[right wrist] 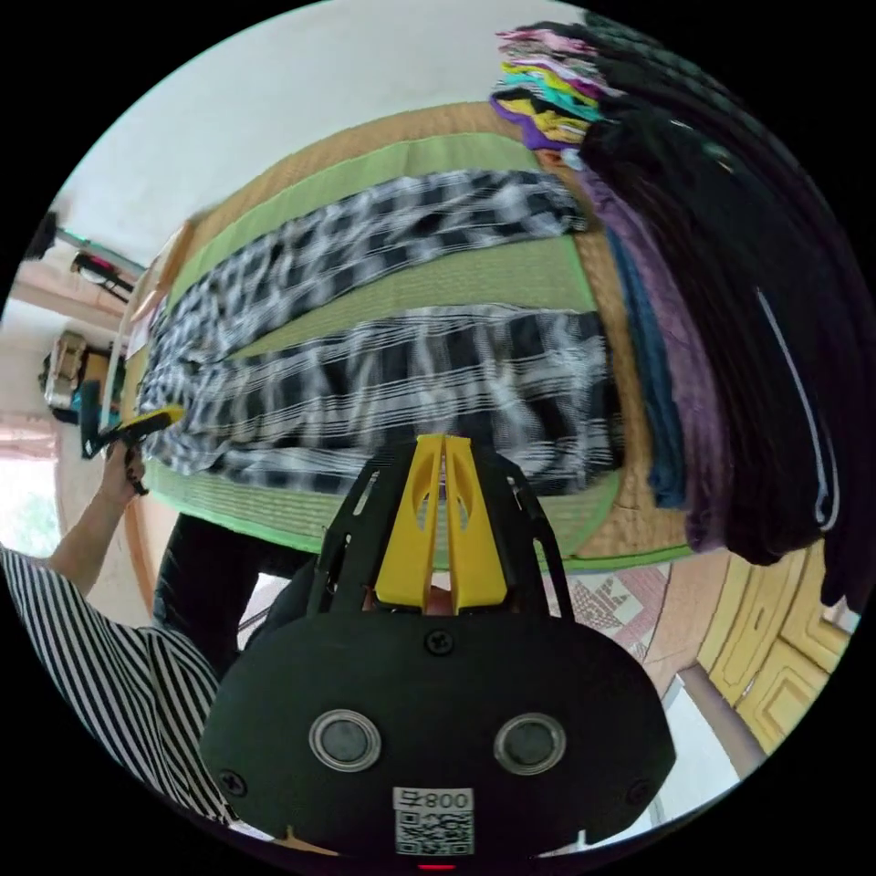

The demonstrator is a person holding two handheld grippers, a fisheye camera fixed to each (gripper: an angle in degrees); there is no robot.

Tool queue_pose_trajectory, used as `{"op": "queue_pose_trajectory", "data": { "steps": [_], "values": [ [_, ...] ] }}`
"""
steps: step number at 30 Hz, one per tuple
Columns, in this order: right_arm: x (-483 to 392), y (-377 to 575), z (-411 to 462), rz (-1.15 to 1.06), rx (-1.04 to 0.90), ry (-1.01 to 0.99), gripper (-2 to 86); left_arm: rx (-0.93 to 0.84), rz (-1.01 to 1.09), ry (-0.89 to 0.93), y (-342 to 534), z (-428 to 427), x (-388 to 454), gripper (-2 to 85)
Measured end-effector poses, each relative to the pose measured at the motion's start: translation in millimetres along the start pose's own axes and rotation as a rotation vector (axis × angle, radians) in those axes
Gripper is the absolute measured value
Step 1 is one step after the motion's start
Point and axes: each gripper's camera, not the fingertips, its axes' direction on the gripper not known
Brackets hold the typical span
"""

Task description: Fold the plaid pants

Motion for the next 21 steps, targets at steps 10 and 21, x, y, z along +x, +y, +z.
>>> {"op": "queue_pose_trajectory", "data": {
  "steps": [10, 21],
  "values": [
    [-71.8, -7.1, 64.9, -0.204, -0.105, -0.083, 0.3, 0.049, 0.015, -0.042, -43.8, 11.7, 10.8, 0.3],
    [-38.9, -62.3, 46.4, -0.180, 0.029, -0.022, 3.6, 0.075, 0.113, -0.078, -79.2, 5.0, 35.3, 5.1]
  ]
}}
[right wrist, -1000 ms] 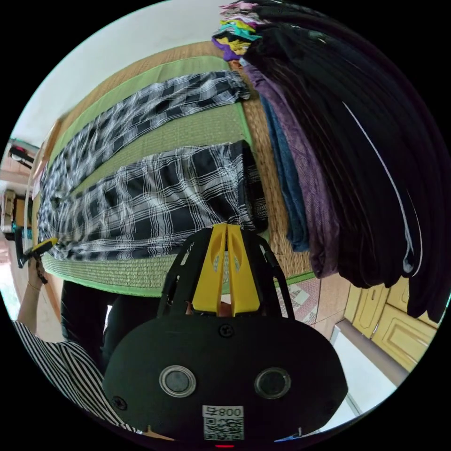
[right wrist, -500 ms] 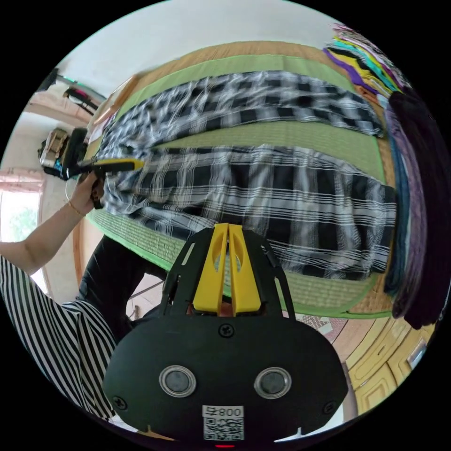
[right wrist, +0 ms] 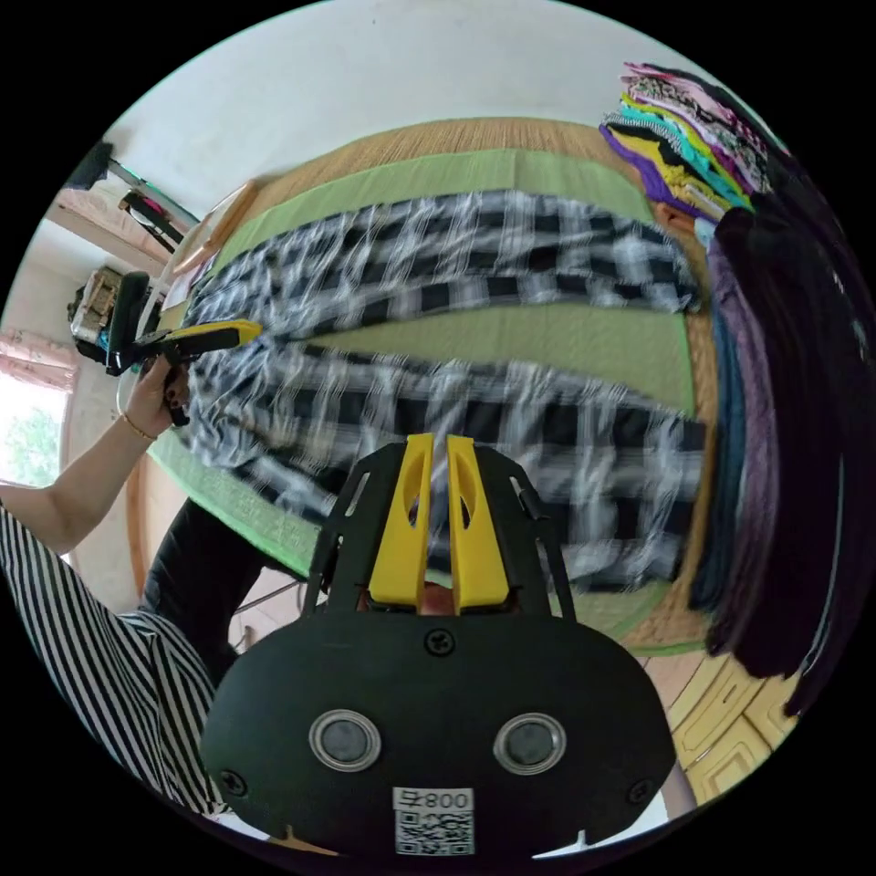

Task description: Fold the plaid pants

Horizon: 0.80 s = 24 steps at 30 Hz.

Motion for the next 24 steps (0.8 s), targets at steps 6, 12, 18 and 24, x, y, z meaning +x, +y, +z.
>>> {"op": "queue_pose_trajectory", "data": {
  "steps": [6, 12, 18, 24],
  "values": [
    [53.4, -95.9, 4.6, 0.003, 0.014, 0.154, 6.0, -0.057, 0.037, -0.087, -28.3, 14.7, -3.2, 3.0],
    [94.9, -154.3, 38.0, 0.052, -0.082, 0.260, 5.5, -0.042, 0.063, -0.114, -36.1, 9.4, 6.1, 0.8],
    [104.6, -175.7, 37.7, 0.034, -0.088, 0.278, 1.3, 0.103, 0.073, -0.094, -43.7, -21.2, 13.6, 0.4],
    [100.4, -137.4, -22.4, -0.003, 0.135, 0.219, 0.5, 0.118, 0.143, -0.092, -35.2, -33.1, 26.2, 0.5]
  ]
}}
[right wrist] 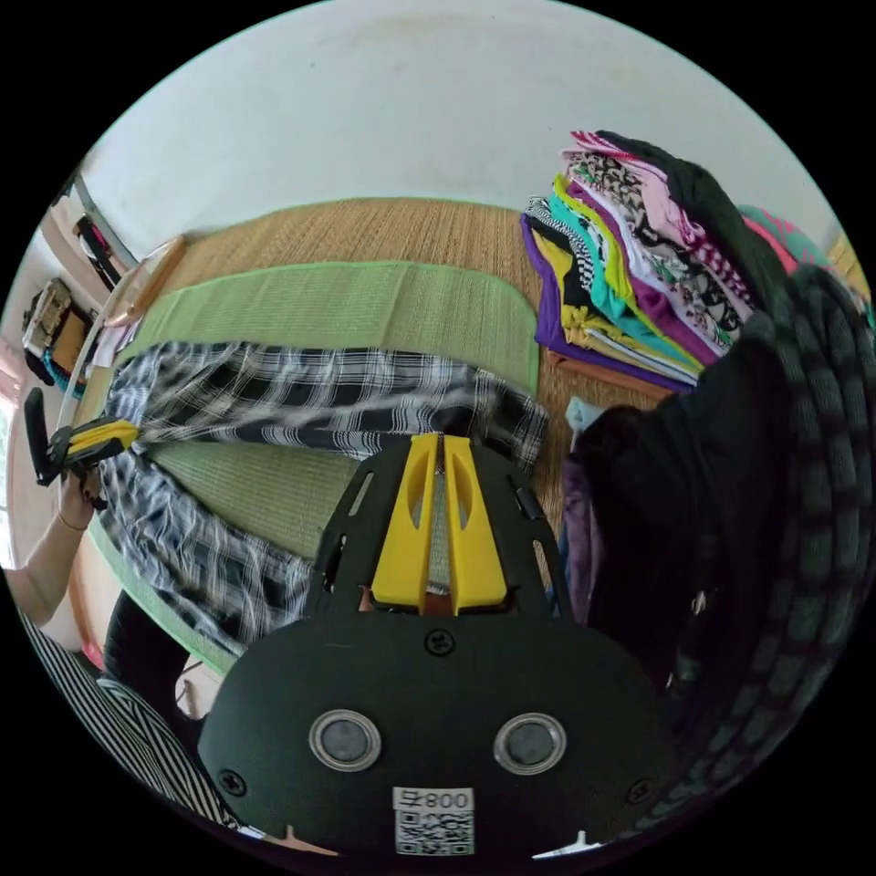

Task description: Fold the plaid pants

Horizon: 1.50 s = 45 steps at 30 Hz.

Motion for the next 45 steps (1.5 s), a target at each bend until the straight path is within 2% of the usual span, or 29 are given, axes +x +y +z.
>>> {"op": "queue_pose_trajectory", "data": {
  "steps": [2, 4, 7, 12, 15, 19, 22, 33, 39, 42, 45],
  "values": [
    [11.8, 28.6, 28.9, 0.018, -0.081, -0.056, 0.4, -0.103, -0.013, 0.000, 8.1, 18.1, -1.7, 0.7],
    [23.5, 48.6, 58.6, 0.058, -0.182, -0.092, 0.3, -0.192, -0.044, 0.074, 15.9, 32.6, -5.8, 1.2],
    [44.3, 71.2, 64.5, 0.141, -0.160, -0.155, 0.1, -0.170, -0.045, 0.081, 17.2, 24.3, -6.3, 2.3],
    [60.0, 68.4, 41.9, 0.177, -0.062, -0.128, 0.1, -0.057, -0.059, 0.143, 7.7, 3.2, -13.7, 3.2],
    [64.0, 55.2, 49.7, 0.182, -0.064, -0.108, 0.0, -0.020, -0.098, 0.110, -3.3, 3.0, -24.0, 3.1],
    [71.1, 43.2, 90.9, 0.206, -0.164, -0.024, -0.1, -0.084, -0.184, -0.010, -19.5, 23.9, -47.6, 2.1],
    [83.4, 42.7, 94.6, 0.258, -0.123, -0.046, -0.2, -0.088, -0.207, -0.060, -21.9, 30.4, -62.1, 1.2],
    [71.0, 54.0, 71.0, 0.273, -0.038, -0.056, 0.0, -0.018, -0.186, -0.058, -28.7, 5.8, -72.0, 0.1],
    [39.6, 0.6, 70.6, 0.179, -0.007, -0.029, 0.0, -0.054, -0.222, -0.108, -28.7, 8.2, -87.5, 0.1],
    [49.5, -26.2, 99.2, 0.217, -0.110, 0.006, -0.1, -0.045, -0.258, -0.124, -24.4, 0.9, -98.5, 0.2],
    [65.3, -38.4, 92.6, 0.300, -0.069, -0.031, 0.1, -0.034, -0.296, -0.144, -18.5, -7.2, -110.9, 0.2]
  ]
}}
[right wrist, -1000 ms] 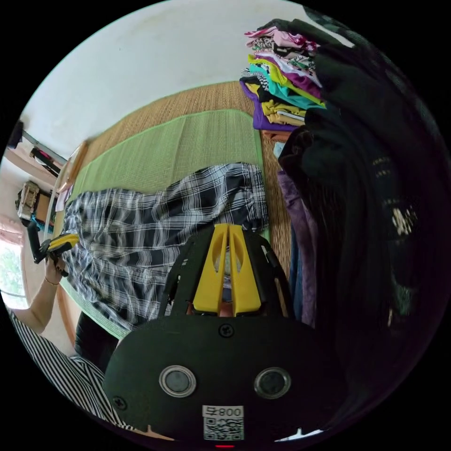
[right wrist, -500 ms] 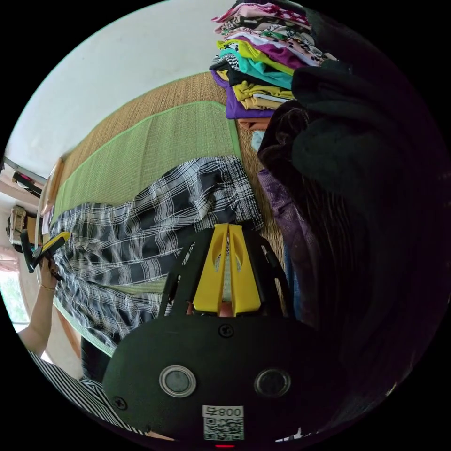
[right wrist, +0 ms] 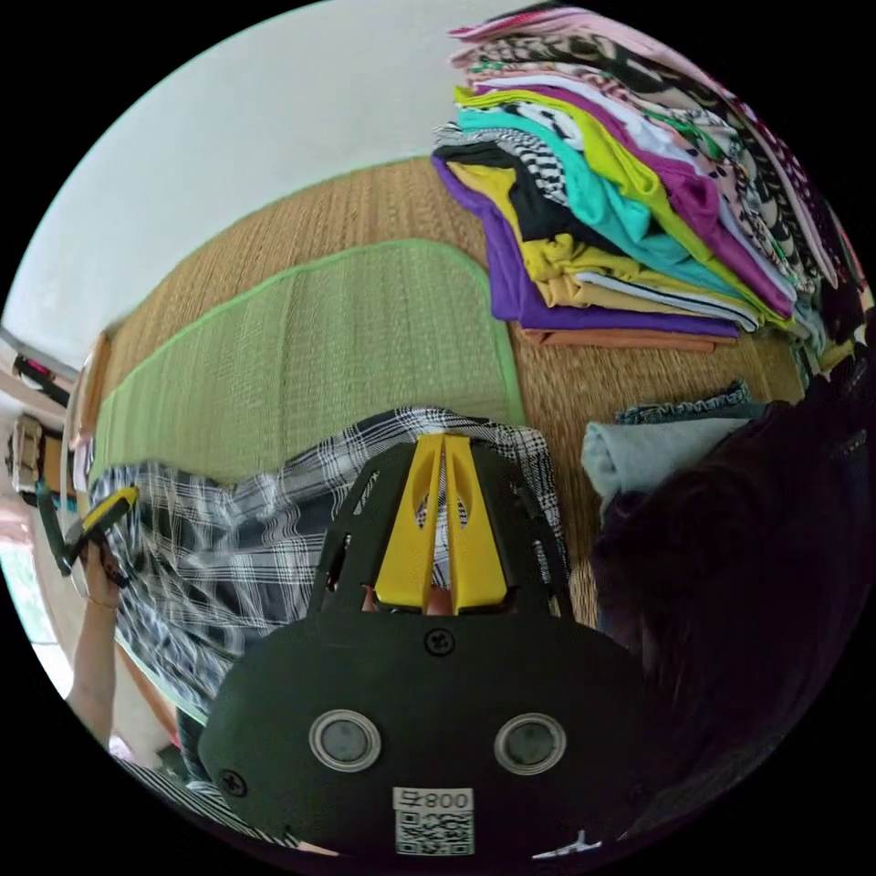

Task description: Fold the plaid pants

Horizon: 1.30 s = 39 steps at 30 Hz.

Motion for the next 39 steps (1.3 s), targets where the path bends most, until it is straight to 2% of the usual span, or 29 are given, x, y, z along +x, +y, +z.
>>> {"op": "queue_pose_trajectory", "data": {
  "steps": [4, 9, 13, 14, 16, 21, 26, 29, 32, 39],
  "values": [
    [-5.3, 2.4, -26.1, -0.014, 0.041, 0.005, 0.1, 0.048, -0.026, 0.033, 16.5, -17.6, -15.6, 0.2],
    [-19.5, 48.2, -71.4, -0.086, 0.106, -0.053, 0.0, 0.069, -0.009, 0.108, 59.6, -42.2, -28.1, 0.2],
    [-23.7, 77.6, -58.0, -0.116, -0.028, 0.045, 0.0, -0.051, -0.037, 0.071, 92.6, -37.5, -46.5, 0.2],
    [-19.1, 78.5, -53.3, -0.098, -0.048, 0.038, 0.0, -0.031, -0.038, 0.092, 96.1, -39.1, -49.9, 0.2],
    [-12.7, 75.6, -66.6, -0.043, -0.052, -0.028, 0.0, -0.030, -0.092, 0.097, 106.5, -50.5, -63.2, 0.2],
    [-32.7, 114.5, -139.9, -0.105, 0.022, -0.033, 0.1, 0.044, -0.084, 0.122, 143.3, -86.5, -78.3, 0.2],
    [-27.7, 190.2, -156.7, -0.022, -0.072, 0.016, -0.1, -0.056, -0.123, 0.155, 187.6, -82.6, -94.7, 0.2],
    [-17.2, 184.2, -143.5, 0.032, -0.133, 0.000, -0.1, -0.069, -0.139, 0.151, 201.5, -80.3, -105.1, 0.2],
    [-10.2, 164.1, -162.3, 0.112, -0.095, -0.042, -0.1, -0.074, -0.172, 0.160, 209.0, -90.5, -117.1, 0.1],
    [-74.3, 180.5, -222.2, 0.005, -0.079, -0.063, 0.0, -0.060, -0.194, 0.071, 272.1, -138.1, -150.1, 0.1]
  ]
}}
